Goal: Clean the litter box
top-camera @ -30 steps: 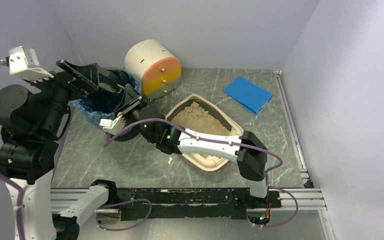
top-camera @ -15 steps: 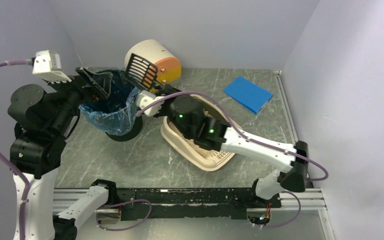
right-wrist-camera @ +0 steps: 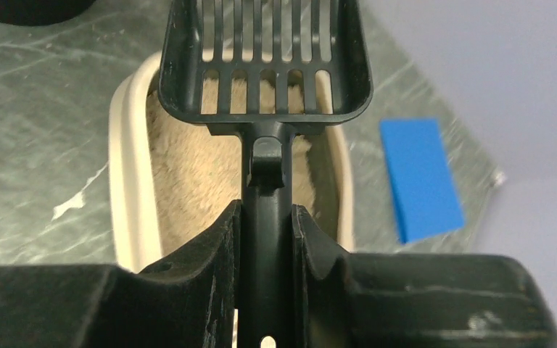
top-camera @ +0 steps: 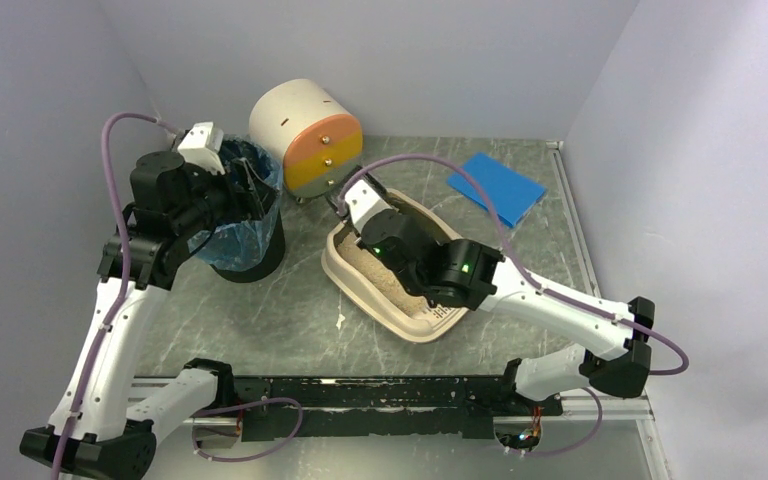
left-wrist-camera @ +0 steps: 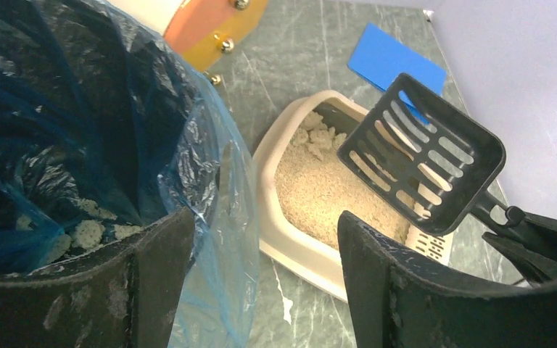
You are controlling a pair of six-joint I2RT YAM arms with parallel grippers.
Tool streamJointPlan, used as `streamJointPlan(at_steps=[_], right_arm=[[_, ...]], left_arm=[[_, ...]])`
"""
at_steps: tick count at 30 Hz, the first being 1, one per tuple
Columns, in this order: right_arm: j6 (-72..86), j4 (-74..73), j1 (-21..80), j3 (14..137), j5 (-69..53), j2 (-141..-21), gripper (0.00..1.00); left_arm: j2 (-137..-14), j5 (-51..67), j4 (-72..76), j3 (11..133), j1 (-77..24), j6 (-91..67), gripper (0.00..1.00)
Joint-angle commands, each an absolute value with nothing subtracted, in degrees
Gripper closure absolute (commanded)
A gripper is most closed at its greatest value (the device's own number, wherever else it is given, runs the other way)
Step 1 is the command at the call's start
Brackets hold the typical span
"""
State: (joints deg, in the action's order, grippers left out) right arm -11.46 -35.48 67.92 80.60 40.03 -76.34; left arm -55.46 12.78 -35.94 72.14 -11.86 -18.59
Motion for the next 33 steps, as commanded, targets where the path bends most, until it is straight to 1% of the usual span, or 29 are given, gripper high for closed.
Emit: streamJointPlan(at_steps=[1,4,7,10,13,17,21,24,27,29,33], right_arm=[[14.04,-54.74,66.84,87.01,40.56,-76.35,1.00],[19.82,-57.95,63.89,87.33,31.89,-76.75,1.00],[22.74,-58.76,56.42,84.83,23.24,-75.65,1.00],[21.68,-58.63,46.88,81.33,12.94,-75.06,1.00],[20.75,-59.78,42.71,79.16,7.41,-76.57,1.00],[21.07,-59.50,41.86,75.86,5.21,-78.27,1.00],[22.08,-56.99,41.05,73.35,8.36,-79.01,1.00],[22.06,-54.87,40.46,71.81,10.91,-80.21,1.00],[22.55,-53.79,39.46,70.53,13.39,-81.40,1.00],[22.25,-52.99,38.50,69.73,13.45,-82.26,1.00],[21.00,-49.80,35.76,67.69,11.87,-84.49,1.00]], left_arm=[[-55.26,18.64,-33.66,72.01,-12.22,-16.71,0.25],[-56.48,19.94,-32.19,71.85,-12.38,-17.08,0.30],[-59.59,20.55,-32.47,73.75,-13.44,-16.69,0.33],[-64.58,18.04,-35.60,78.74,-15.73,-15.16,0.36],[-68.87,14.62,-37.51,83.34,-18.53,-13.99,0.37],[-74.09,12.18,-37.57,87.56,-22.39,-14.89,0.37],[-78.21,9.16,-36.69,91.09,-26.56,-15.13,0.36],[-80.85,9.28,-35.88,92.55,-27.05,-15.90,0.37],[-83.57,9.68,-36.08,93.92,-27.26,-16.60,0.35],[-84.58,8.89,-36.94,95.22,-27.73,-16.53,0.35],[-84.83,8.57,-35.40,93.97,-27.95,-16.25,0.34]])
